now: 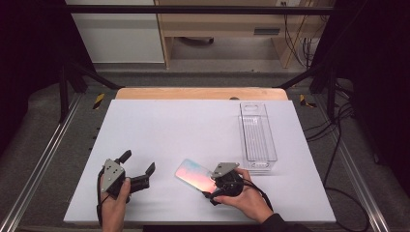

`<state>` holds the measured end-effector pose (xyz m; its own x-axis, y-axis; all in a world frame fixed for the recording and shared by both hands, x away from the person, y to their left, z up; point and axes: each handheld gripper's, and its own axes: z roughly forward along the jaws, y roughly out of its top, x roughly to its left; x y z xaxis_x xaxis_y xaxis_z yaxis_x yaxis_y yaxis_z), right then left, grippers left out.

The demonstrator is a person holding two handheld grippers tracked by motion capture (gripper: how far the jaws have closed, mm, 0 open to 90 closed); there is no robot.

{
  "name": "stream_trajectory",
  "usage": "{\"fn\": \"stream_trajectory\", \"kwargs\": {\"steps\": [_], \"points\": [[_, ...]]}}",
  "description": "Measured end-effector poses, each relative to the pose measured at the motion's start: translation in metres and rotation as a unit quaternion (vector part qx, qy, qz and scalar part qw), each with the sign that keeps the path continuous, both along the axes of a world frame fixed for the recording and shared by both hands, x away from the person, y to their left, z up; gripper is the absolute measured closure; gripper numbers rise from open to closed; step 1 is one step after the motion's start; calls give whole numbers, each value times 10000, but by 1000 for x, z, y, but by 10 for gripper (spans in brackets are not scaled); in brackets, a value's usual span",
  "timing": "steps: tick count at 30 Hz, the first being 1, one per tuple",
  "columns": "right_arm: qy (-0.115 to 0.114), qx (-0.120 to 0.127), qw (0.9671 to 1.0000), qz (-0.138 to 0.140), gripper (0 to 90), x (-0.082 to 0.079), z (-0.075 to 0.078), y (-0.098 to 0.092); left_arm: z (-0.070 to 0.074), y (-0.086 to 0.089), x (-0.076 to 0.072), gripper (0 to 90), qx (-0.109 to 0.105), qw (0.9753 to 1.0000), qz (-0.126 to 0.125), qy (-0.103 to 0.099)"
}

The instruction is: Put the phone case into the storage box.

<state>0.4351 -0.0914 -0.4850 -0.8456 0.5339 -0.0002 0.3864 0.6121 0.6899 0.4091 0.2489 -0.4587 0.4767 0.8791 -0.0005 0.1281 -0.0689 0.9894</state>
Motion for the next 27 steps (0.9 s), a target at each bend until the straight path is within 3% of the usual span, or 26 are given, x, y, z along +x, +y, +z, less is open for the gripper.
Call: {"fn": "stream_trajectory", "kwargs": {"steps": [7, 13, 22, 27], "points": [[-96, -2, 10000, -12, 181, 0, 3, 1, 0, 0, 0, 36, -12, 10000, -14, 1], [-195, 46, 9998, -42, 181, 3, 17, 0, 1, -3, -1, 36, 26, 10000, -63, -24], [-109, -47, 9999, -103, 181, 16, 53, -5, 7, -18, -5, 31, 326, 9989, -276, -193], [-64, -223, 9997, -62, 181, 28, 77, -6, 14, -32, -5, 26, 638, 9960, -487, -389]]}}
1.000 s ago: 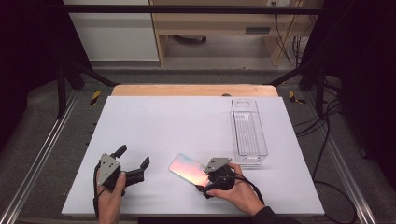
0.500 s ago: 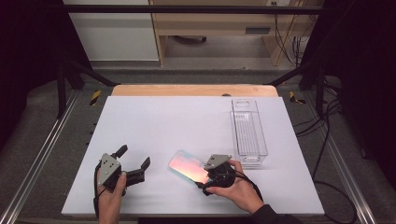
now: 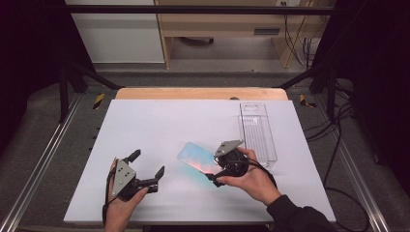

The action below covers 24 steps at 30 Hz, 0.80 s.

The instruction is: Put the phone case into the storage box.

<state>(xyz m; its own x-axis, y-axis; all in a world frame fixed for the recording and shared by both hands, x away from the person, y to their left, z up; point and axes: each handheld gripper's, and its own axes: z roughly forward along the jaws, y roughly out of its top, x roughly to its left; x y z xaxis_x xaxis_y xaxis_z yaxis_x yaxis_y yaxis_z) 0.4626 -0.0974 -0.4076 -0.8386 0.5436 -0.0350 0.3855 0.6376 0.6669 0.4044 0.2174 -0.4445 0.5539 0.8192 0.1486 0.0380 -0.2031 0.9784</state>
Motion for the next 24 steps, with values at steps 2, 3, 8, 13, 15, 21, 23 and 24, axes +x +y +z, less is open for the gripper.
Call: {"fn": "stream_trajectory", "kwargs": {"steps": [2, 3, 8, 13, 15, 21, 23, 24], "points": [[9, -90, 10000, 1, 181, 5, 11, 0, 5, -6, 4, 26, 71, 9999, -63, -44], [22, -132, 9999, 5, 181, 7, 17, 0, 8, -10, 7, 26, 120, 9998, -100, -134], [2, -314, 9995, 4, 181, 23, 46, -1, 22, -27, 24, 28, 397, 9988, -212, -166], [-6, -407, 9991, -63, 180, 39, 69, -6, 32, -47, 43, 28, 604, 9970, -368, -325], [-9, -456, 9989, -88, 180, 45, 75, -8, 32, -54, 49, 29, 666, 9965, -369, -339], [-3, -553, 9982, -220, 180, 61, 89, -16, 31, -67, 64, 33, 726, 9958, -358, -429], [20, -591, 9979, -248, 180, 65, 91, -18, 31, -71, 66, 33, 735, 9956, -341, -468], [31, -614, 9978, -254, 180, 66, 92, -19, 31, -73, 66, 33, 730, 9955, -337, -505]]}}
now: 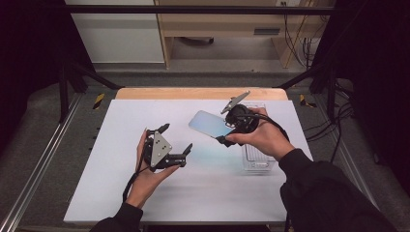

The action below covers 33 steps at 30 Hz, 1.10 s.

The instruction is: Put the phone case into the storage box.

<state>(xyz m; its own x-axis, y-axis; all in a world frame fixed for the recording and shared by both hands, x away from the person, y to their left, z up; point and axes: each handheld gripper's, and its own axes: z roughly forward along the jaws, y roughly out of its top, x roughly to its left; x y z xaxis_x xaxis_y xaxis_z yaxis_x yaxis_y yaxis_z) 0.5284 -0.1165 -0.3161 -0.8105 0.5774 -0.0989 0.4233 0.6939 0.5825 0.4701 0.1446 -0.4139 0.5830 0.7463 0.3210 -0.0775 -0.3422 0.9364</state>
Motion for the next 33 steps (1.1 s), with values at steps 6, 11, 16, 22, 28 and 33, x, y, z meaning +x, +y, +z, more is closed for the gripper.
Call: {"fn": "stream_trajectory", "kwargs": {"steps": [6, 11, 16, 22, 28, 33], "points": [[44, -32, 10000, 38, 180, 0, 1, 0, 0, -7, -7, 37, 162, 9997, -10, -176], [63, -45, 10000, 62, 180, -2, -1, 4, -2, -13, -13, 44, 321, 9992, -45, -252], [76, -73, 9999, 101, 180, -4, -1, 9, -2, -15, -16, 46, 368, 9988, -43, -327], [111, -84, 9998, 155, 180, -6, 0, 15, -2, -17, -18, 48, 424, 9983, -19, -405], [123, -97, 9997, 181, 180, -7, 3, 22, -2, -21, -20, 53, 611, 9967, 14, -531], [132, -172, 9995, 220, 180, -7, 1, 26, -2, -22, -21, 56, 603, 9963, 33, -610]]}}
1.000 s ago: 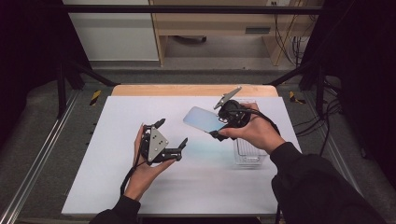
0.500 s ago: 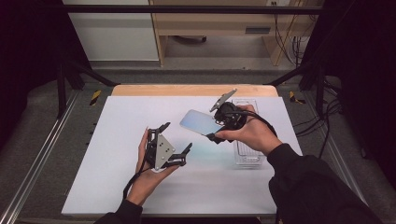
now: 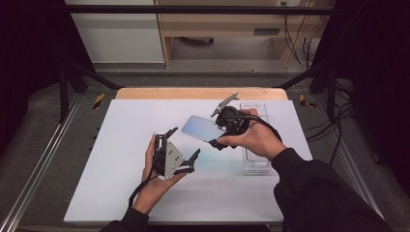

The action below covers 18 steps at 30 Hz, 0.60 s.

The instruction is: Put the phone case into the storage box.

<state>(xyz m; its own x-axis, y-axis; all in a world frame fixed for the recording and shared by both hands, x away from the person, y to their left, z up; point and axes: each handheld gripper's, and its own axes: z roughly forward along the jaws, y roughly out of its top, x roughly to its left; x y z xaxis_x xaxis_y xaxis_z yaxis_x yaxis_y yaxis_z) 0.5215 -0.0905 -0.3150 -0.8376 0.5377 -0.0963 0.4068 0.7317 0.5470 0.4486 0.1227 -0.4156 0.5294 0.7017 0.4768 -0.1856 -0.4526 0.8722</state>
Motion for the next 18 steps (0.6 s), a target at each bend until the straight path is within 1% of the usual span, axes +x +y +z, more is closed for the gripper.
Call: {"fn": "stream_trajectory", "kwargs": {"steps": [2, 5, 8, 13, 18], "points": [[33, -10, 10000, -13, 180, -1, 0, 2, 1, 0, 0, 58, 35, 10000, 15, -48], [29, -31, 10000, 39, 180, -1, -1, 4, 1, 0, -1, 61, 41, 10000, 14, -81], [24, -53, 10000, 53, 180, -2, 0, 7, 2, 0, -1, 65, 93, 9999, 25, -126], [38, -92, 9999, 73, 179, -3, 0, 10, 3, 0, -3, 82, 56, 9998, 45, -195], [56, -125, 9998, 112, 179, -5, 0, 16, 4, -1, -4, 86, 156, 9994, 58, -305]]}}
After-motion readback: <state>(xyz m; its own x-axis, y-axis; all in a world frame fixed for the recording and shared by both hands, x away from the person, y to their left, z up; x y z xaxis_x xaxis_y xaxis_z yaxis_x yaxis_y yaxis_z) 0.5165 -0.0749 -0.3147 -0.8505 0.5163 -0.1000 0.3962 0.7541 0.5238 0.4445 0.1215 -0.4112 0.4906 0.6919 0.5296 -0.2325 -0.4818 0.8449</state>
